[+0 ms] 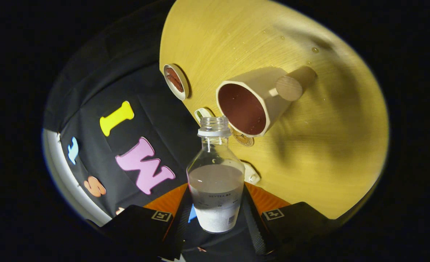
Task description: Take the bottle from table, then pour the juice into the cup, finally place the bottle on the coaster
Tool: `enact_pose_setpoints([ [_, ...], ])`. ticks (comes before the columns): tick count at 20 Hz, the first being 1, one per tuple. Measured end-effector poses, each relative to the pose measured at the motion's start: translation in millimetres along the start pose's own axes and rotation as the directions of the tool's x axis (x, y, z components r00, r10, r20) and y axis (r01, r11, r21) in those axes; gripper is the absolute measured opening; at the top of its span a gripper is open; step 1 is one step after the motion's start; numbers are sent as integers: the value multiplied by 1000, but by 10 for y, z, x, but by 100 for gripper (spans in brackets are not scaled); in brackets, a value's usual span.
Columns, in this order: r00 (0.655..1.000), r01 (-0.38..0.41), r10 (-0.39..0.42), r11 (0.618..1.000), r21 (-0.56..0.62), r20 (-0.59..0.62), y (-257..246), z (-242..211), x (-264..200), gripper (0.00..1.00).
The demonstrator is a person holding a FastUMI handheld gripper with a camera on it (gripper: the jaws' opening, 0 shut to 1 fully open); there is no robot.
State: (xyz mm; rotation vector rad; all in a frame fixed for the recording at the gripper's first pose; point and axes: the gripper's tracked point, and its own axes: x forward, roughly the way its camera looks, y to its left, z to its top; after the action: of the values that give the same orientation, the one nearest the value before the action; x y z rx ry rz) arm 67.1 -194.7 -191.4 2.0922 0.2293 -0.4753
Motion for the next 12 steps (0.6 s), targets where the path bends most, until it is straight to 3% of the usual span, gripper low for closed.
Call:
enact_pose_setpoints([
  [3,999,37,-33,984,-176,29,-111,1,-18,76],
  [6,996,64,-37,941,-331,86,-207,50,-38,76],
  [12,985,60,48,796,-602,163,-137,8,-103,76],
])
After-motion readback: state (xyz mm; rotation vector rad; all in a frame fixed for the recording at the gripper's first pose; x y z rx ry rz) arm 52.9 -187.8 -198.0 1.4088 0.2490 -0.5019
